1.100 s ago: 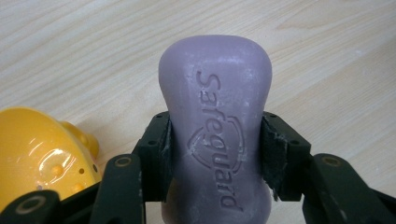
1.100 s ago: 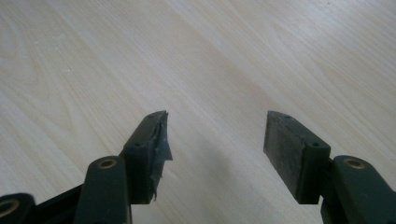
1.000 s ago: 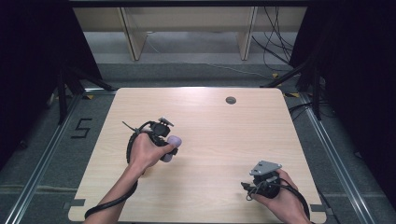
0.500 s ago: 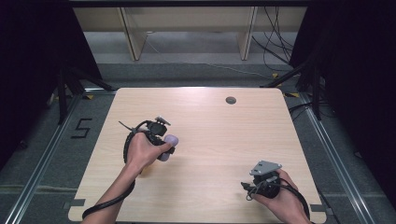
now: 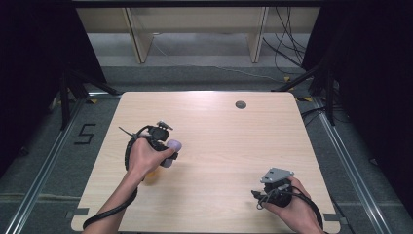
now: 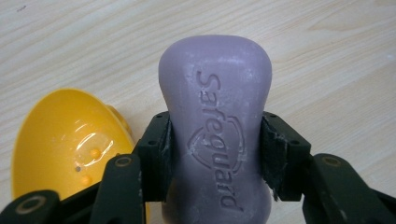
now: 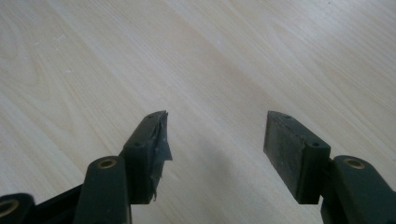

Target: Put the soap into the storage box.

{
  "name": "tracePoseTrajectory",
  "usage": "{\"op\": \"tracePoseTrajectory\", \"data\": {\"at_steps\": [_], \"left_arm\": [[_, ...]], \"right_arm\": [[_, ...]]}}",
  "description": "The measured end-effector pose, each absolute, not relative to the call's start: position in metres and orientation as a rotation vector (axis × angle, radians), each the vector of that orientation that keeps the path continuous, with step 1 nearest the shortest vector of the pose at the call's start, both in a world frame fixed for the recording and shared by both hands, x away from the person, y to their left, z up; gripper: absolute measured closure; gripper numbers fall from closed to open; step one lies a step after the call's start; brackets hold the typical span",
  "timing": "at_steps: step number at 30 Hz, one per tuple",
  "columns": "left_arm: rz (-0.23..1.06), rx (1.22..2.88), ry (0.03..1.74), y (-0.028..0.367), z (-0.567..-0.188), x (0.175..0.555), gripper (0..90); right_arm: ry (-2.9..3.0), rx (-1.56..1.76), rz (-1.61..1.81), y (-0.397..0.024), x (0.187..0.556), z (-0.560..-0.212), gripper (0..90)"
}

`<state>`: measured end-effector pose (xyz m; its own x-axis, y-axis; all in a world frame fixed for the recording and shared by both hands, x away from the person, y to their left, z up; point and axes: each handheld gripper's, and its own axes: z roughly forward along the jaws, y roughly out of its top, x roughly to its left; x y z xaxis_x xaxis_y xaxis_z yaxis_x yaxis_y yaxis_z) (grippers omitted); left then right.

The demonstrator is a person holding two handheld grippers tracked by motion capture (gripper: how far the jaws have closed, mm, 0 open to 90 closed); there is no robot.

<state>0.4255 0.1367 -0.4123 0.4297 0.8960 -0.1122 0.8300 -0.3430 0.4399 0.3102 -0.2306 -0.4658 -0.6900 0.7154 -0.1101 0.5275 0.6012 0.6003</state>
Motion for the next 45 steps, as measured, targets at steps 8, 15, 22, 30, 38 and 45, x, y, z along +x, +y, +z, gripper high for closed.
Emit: {"op": "tracePoseTrajectory", "data": {"at_steps": [8,15,22,30,38,45], "left_arm": [[0.216,2.249,1.486,0.143,-0.414,0.426,49.0],[0.238,2.239,1.504,0.149,-0.415,0.427,49.0],[0.269,2.236,1.539,0.159,-0.416,0.431,49.0],[0.284,2.229,1.567,0.17,-0.418,0.433,49.0],[0.292,2.14,1.664,0.182,-0.42,0.434,49.0],[0.313,2.128,1.682,0.189,-0.424,0.435,49.0]], "right_arm": [[2.494,1.008,0.774,-0.231,0.31,-0.465,40.5],[2.493,0.99,0.771,-0.232,0.311,-0.465,40.4],[2.494,1.007,0.774,-0.23,0.31,-0.465,40.2],[2.495,1.008,0.773,-0.23,0.31,-0.465,40.1],[2.494,0.99,0.77,-0.231,0.311,-0.466,40.1],[2.498,0.99,0.771,-0.23,0.311,-0.466,40.0]]}}
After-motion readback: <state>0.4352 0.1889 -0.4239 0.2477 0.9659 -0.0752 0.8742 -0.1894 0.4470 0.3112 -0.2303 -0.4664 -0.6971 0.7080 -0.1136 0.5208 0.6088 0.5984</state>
